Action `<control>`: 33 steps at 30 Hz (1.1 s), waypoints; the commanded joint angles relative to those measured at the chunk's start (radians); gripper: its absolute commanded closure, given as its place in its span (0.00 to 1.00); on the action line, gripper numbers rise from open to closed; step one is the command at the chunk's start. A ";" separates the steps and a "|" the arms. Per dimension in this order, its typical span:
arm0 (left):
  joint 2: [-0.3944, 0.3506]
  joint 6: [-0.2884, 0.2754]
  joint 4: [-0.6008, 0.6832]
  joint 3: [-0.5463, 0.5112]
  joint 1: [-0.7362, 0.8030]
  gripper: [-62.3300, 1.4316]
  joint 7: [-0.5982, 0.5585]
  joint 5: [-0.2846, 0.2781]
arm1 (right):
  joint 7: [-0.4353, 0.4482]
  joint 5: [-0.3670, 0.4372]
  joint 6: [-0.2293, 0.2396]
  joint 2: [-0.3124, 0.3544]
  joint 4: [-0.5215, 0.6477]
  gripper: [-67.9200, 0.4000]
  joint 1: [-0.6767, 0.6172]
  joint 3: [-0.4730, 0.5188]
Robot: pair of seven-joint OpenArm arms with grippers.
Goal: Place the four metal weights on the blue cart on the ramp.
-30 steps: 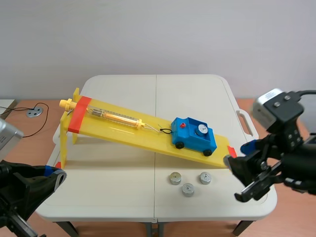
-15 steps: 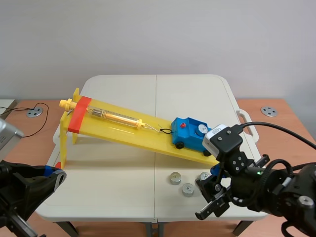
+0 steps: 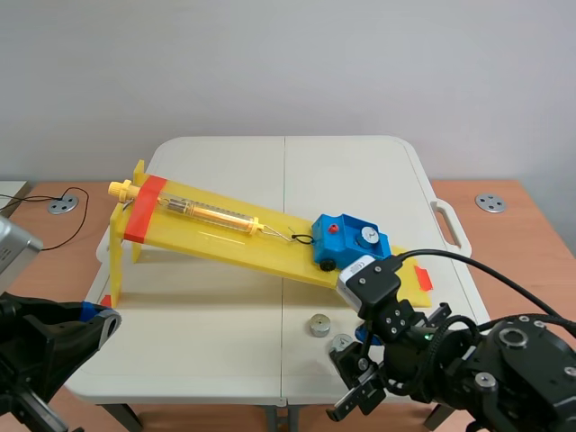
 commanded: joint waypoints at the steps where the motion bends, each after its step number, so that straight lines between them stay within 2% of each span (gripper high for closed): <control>1: 0.011 -0.025 0.067 -0.013 -0.017 0.92 -0.096 -0.051 | 0.143 0.015 -0.042 -0.010 0.063 0.59 0.089 0.008; 13: 0.011 -0.025 0.067 -0.013 -0.017 0.92 -0.096 -0.051 | 0.160 -0.009 -0.062 -0.033 0.041 0.59 0.104 -0.020; 23: 0.014 -0.025 0.067 -0.013 -0.017 0.92 -0.096 -0.051 | 0.167 -0.013 -0.065 -0.044 -0.050 0.62 0.145 -0.060; 27: 0.035 -0.025 0.067 -0.013 -0.017 0.92 -0.096 -0.051 | 0.160 -0.014 -0.070 -0.044 -0.064 0.70 0.145 -0.060; 33: 0.050 -0.025 0.067 -0.013 -0.017 0.92 -0.095 -0.051 | 0.111 -0.014 -0.108 -0.038 -0.066 0.83 0.144 -0.060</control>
